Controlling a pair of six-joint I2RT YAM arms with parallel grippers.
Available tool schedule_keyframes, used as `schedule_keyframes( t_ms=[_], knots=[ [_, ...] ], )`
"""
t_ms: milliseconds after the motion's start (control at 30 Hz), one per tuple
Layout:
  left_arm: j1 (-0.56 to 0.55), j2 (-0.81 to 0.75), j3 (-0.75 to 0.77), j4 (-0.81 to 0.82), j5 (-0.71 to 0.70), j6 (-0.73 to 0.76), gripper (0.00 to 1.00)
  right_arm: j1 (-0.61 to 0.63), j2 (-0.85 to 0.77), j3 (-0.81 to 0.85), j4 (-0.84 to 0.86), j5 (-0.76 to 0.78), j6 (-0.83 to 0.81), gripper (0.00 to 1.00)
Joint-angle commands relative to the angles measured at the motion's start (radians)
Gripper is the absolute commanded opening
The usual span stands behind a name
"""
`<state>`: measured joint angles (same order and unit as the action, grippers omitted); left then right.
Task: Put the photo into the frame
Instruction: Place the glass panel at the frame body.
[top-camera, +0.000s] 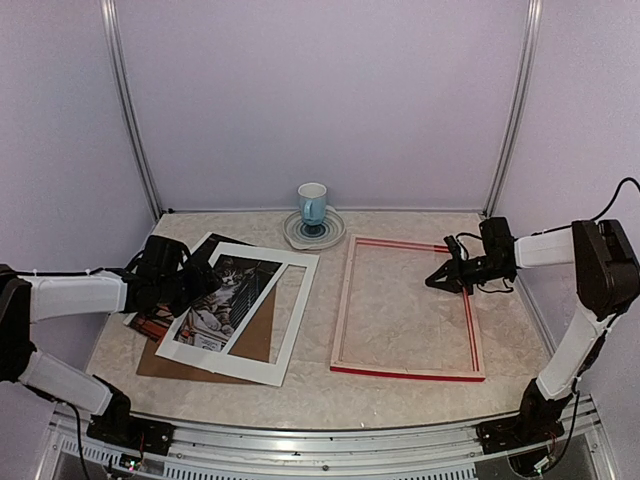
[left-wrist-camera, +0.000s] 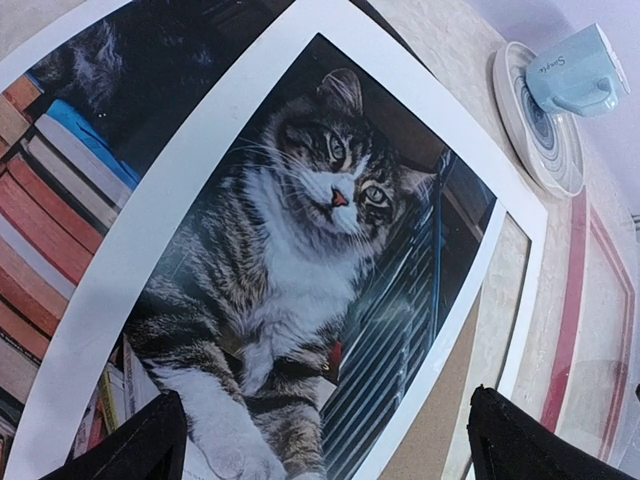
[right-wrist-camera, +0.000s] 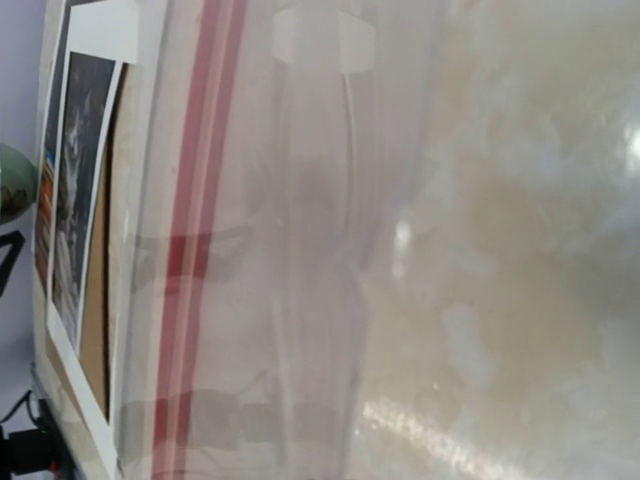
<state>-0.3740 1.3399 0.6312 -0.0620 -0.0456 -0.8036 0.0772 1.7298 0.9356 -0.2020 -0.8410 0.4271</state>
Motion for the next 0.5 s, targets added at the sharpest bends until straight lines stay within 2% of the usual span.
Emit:
schedule_keyframes(
  t_ms=[0, 467],
  knots=[
    [-0.010, -0.022, 0.047, -0.022, 0.017, 0.019, 0.97, -0.024, -0.009, 0.037, -0.071, 0.033, -0.081, 0.00],
    [-0.014, -0.004, 0.216, -0.143, 0.094, 0.123, 0.97, -0.050, -0.013, 0.023, -0.099, 0.055, -0.109, 0.00]
  ],
)
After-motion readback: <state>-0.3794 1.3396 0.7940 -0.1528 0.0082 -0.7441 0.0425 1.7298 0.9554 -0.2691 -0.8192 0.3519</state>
